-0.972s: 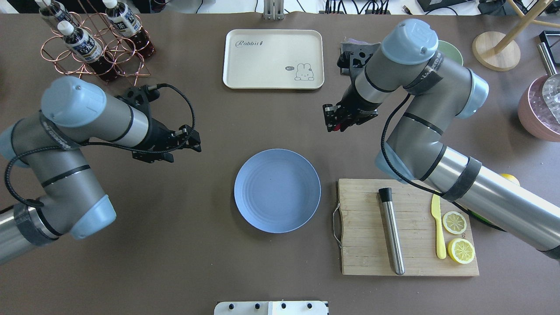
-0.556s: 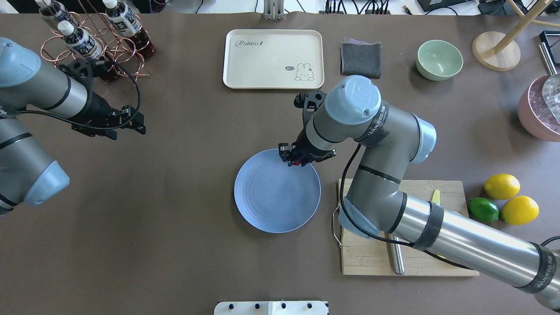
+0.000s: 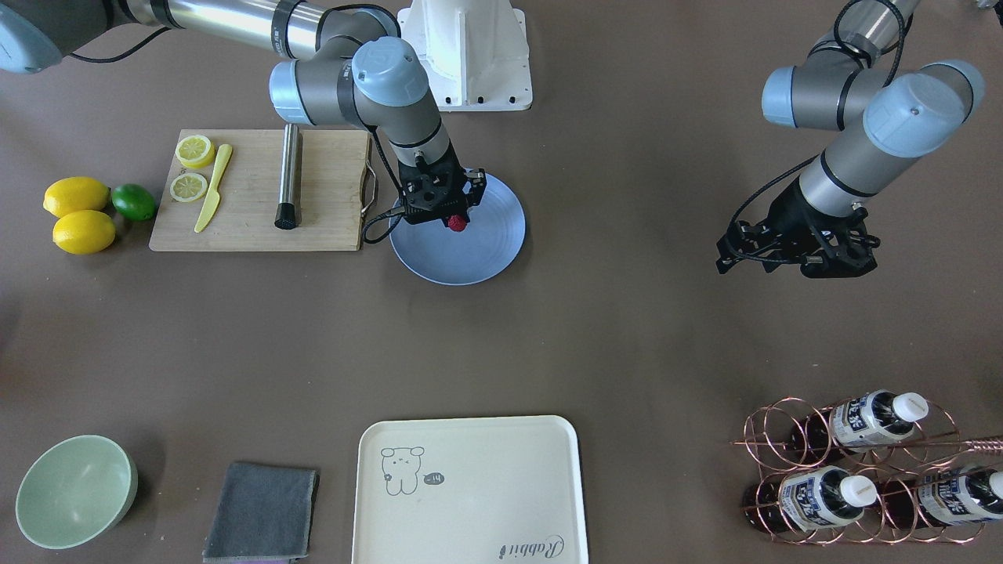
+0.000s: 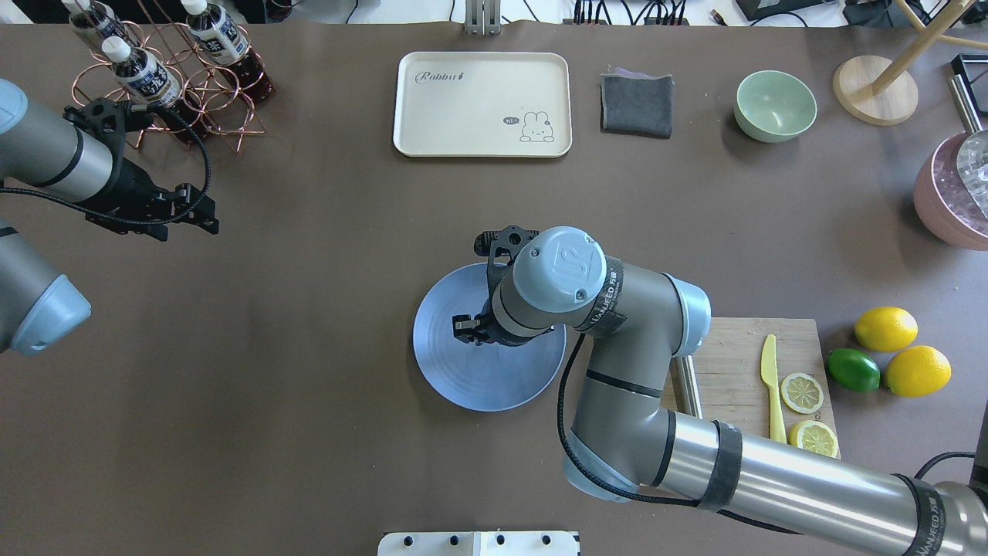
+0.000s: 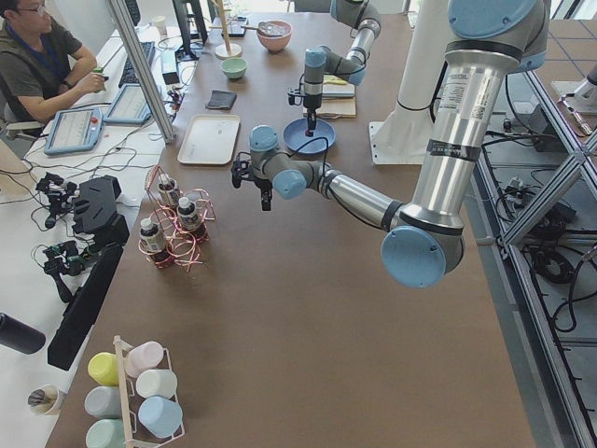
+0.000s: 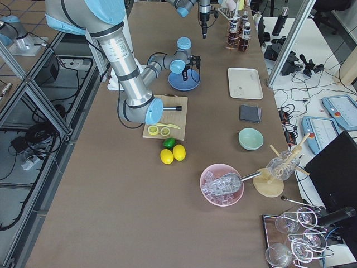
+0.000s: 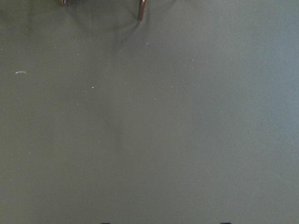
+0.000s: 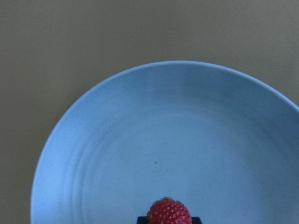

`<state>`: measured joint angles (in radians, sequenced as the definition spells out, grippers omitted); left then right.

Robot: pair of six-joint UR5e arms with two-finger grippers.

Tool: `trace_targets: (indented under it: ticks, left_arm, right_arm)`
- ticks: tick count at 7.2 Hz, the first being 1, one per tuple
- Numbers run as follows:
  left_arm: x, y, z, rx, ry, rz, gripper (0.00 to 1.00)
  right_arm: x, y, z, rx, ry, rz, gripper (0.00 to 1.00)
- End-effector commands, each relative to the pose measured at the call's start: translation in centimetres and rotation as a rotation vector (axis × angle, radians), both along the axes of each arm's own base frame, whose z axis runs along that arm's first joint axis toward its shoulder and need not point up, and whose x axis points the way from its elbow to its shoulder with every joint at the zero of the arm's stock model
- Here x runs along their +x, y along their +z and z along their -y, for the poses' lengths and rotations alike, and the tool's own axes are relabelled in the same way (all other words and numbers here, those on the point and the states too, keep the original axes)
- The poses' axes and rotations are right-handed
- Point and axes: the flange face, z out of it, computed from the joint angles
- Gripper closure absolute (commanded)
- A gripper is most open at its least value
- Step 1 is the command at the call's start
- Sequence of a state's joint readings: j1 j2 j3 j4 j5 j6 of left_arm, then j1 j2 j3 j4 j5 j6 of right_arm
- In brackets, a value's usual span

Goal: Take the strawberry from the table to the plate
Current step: 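Carry the strawberry with the right gripper over the blue plate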

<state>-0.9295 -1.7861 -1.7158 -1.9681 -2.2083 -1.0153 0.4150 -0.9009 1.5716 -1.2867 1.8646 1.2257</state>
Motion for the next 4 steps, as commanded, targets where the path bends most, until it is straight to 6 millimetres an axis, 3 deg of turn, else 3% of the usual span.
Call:
trace_targets:
  ticks: [1, 2, 3, 4]
  left_arm:
    - [-0.23, 0.11, -0.17, -0.003, -0.003, -0.001, 0.17]
    - [-0.48, 0.73, -0.5, -0.013, -0.005, 0.005, 0.16]
    - [-0.5, 0.66, -0.52, -0.013, -0.006, 0.004, 0.16]
    - [-0.55, 0.6, -0.59, -0.011, -0.006, 0.003, 0.15]
  right_arm:
    - [-0.51, 0.39, -0.02, 0.0, 0.0, -0.01, 1.0]
    - [-0.52, 0.42, -0.02, 0.0, 0.0, -0.012, 1.0]
    - [-0.45, 0.18, -0.03, 0.0, 0.003, -0.008, 0.01]
    - [-0.58, 0.41, -0.2, 0.005, 0.008, -0.013, 0.0]
